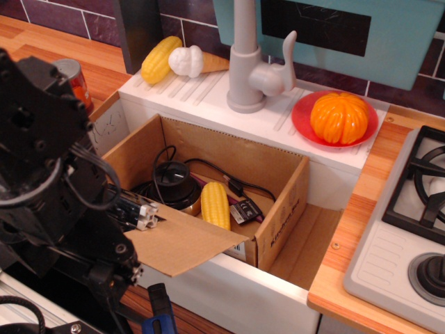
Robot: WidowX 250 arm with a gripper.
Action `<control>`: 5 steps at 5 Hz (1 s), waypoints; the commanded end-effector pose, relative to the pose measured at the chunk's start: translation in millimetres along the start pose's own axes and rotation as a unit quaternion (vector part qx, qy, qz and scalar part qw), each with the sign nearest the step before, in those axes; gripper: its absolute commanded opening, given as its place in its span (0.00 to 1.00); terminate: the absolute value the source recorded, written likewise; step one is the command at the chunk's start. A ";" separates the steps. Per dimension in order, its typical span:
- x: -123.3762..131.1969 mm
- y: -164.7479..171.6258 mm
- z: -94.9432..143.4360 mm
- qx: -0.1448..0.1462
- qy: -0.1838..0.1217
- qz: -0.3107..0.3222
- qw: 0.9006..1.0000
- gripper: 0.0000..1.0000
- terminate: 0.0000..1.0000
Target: Close brown1fbox flap
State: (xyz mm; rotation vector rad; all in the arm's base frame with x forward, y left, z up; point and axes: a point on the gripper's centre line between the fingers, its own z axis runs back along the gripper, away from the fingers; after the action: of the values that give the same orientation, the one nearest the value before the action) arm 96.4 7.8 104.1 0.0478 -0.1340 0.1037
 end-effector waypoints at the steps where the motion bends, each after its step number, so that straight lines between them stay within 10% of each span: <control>1: 0.0 0.0 0.0 0.000 0.000 0.000 1.000 1.00 0.00; 5: 26.5 7.4 -27.4 -0.024 -0.015 -0.031 0.999 1.00 0.00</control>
State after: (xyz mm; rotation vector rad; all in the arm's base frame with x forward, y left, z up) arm 122.5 18.5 74.8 -0.0075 -0.1435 0.0269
